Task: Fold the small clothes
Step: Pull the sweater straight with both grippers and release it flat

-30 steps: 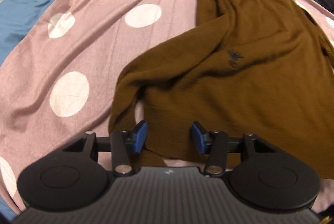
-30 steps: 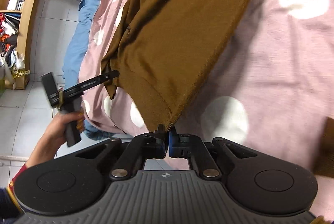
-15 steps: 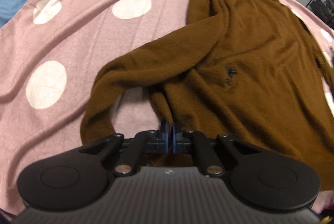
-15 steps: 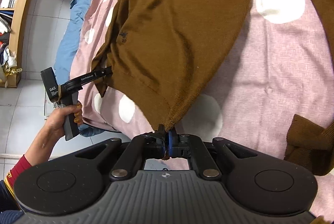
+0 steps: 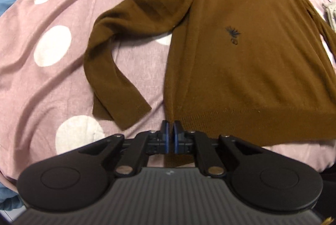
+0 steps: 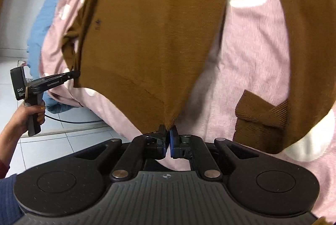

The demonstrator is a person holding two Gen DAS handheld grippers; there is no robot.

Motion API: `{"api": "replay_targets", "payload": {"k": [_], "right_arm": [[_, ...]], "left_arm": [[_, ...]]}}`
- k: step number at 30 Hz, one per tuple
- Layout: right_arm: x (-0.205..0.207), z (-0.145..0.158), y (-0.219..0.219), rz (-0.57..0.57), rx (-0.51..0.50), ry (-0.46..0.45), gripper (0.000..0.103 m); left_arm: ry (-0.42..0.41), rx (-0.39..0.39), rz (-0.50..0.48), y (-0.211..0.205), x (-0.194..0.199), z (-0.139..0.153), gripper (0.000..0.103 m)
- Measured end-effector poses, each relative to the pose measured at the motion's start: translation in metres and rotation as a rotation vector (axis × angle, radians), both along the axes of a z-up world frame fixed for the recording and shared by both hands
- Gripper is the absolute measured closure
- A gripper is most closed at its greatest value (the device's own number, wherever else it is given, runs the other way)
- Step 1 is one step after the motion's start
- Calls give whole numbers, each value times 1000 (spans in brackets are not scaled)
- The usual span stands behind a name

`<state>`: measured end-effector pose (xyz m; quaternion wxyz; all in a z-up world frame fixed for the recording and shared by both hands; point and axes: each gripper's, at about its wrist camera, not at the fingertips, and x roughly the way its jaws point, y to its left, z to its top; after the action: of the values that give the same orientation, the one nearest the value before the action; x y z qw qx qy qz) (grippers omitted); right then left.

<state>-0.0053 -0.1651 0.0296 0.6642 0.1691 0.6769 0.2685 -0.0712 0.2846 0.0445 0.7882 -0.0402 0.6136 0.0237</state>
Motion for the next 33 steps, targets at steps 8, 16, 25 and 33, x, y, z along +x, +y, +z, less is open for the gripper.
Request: {"api": "replay_targets", "payload": {"k": [8,16,25,33], "right_arm": [[-20,24,-33,-59,-71,-124,47],[-46,63,-103,-186,-204,-289,44],[-36,3,-88,-263,-281,-183,62],[-23,50,-125,-308,77,-148,97]], "left_arm": [[39,135,-47,1,8,25,47],[-93,12,24,-25,25,66,28],[-99,-105,-139,-136,40,62,24],[-90,-132,-207,-167,34,62,22]]}}
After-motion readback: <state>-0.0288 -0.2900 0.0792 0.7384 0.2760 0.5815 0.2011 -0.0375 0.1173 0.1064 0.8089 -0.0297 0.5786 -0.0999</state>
